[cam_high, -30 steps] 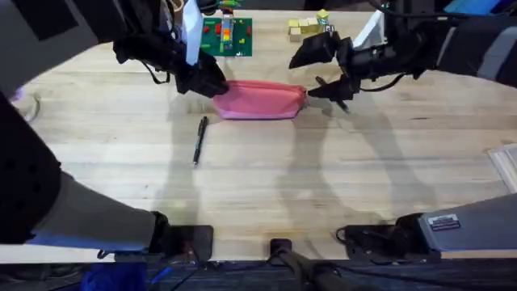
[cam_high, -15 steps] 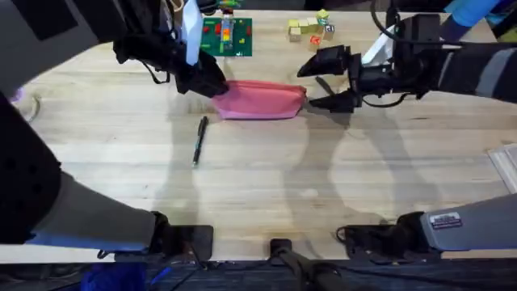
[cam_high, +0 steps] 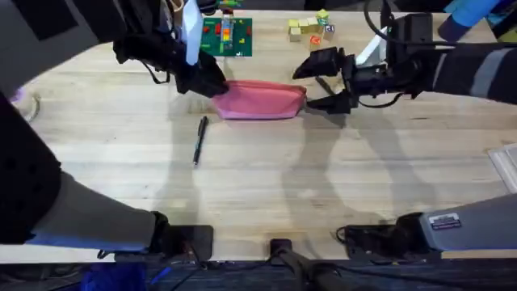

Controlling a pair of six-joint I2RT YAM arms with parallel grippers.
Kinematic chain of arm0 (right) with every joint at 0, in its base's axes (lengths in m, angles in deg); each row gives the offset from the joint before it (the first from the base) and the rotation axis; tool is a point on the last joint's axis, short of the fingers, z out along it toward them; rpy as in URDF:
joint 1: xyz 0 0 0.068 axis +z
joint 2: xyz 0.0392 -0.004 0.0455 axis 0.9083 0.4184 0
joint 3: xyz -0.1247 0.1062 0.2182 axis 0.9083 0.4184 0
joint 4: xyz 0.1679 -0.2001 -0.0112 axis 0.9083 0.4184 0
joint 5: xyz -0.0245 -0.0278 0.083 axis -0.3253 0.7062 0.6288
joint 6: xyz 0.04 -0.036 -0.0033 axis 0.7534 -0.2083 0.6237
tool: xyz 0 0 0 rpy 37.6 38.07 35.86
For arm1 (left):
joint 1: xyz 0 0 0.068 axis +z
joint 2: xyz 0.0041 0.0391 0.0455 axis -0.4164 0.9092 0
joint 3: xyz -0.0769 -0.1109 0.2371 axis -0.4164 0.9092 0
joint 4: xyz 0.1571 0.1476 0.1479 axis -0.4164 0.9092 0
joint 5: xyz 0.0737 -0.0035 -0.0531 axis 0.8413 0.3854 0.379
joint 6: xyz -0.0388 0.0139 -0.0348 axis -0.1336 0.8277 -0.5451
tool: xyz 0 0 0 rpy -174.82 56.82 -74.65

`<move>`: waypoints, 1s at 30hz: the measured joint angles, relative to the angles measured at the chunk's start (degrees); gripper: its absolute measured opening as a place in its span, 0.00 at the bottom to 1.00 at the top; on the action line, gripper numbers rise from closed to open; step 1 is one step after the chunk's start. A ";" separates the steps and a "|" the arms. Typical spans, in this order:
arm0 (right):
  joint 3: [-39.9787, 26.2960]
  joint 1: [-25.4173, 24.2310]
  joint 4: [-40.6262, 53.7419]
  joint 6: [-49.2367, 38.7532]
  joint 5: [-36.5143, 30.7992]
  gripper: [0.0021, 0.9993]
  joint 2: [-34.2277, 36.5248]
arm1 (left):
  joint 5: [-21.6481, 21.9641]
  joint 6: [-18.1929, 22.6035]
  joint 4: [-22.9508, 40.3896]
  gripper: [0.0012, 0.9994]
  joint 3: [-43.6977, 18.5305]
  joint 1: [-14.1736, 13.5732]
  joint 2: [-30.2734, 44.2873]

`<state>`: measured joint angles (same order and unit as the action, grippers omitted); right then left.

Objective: Unzip the bag, pick up the pens from the table one at a time and place them inside, then zip the bag closed.

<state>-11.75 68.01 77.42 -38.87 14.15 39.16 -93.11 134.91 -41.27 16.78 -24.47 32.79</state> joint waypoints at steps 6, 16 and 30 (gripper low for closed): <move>0.02 0.90 -1.47 0.58 -0.93 0.88 0.00 | 0.00 0.00 0.00 0.04 0.00 0.00 0.00; 0.02 0.90 -1.45 1.01 -1.95 0.43 0.00 | 0.02 0.00 -0.02 0.04 0.00 0.00 0.00; 0.02 0.90 -1.45 1.40 -2.10 0.24 0.00 | 0.02 0.00 0.00 0.04 0.00 0.00 0.00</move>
<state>-11.73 68.91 75.98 -37.47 12.05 39.16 -93.09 134.91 -41.27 16.78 -24.47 32.79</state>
